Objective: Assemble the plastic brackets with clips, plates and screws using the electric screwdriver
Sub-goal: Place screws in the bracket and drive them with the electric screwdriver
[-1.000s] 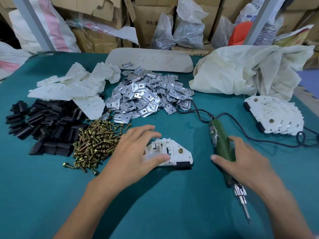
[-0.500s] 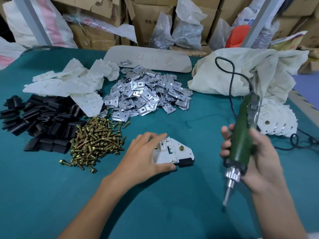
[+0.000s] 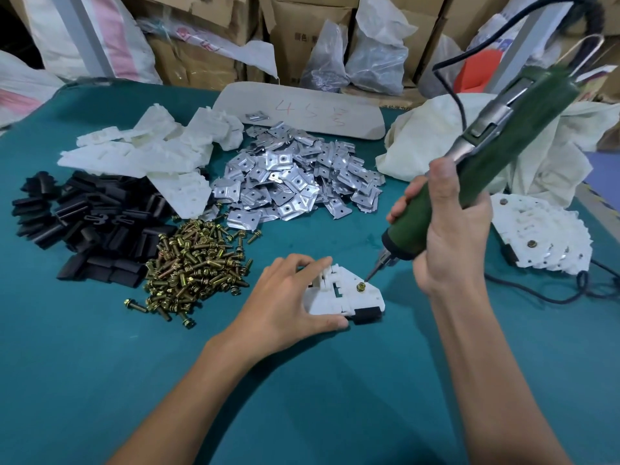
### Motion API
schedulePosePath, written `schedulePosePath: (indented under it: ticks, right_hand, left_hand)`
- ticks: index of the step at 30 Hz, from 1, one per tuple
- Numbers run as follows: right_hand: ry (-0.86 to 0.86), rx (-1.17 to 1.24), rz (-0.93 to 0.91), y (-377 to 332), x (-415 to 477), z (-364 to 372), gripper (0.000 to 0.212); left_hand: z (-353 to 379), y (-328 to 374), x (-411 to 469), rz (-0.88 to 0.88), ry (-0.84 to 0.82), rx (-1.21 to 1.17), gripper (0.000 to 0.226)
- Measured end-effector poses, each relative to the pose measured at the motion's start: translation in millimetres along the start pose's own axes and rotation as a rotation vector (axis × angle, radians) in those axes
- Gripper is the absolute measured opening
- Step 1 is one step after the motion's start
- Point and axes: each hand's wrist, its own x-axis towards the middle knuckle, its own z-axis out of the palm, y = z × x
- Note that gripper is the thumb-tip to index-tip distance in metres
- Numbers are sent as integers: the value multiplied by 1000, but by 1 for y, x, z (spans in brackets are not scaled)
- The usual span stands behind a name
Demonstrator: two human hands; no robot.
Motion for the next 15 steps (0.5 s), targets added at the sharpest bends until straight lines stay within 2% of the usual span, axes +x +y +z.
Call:
schedulePosePath:
  ticks: [10, 13, 15]
  right_hand:
    - [-18, -183, -68, 17, -4, -1, 62]
    - [-99, -153, -49, 20, -5, 4, 81]
    - [-105, -145, -42, 21, -3, 6, 64]
  left_hand:
    - [1, -1, 2, 15, 9, 17, 103]
    - [0, 0, 1, 18, 17, 6, 103]
    - [0, 1, 0, 20, 15, 1, 102]
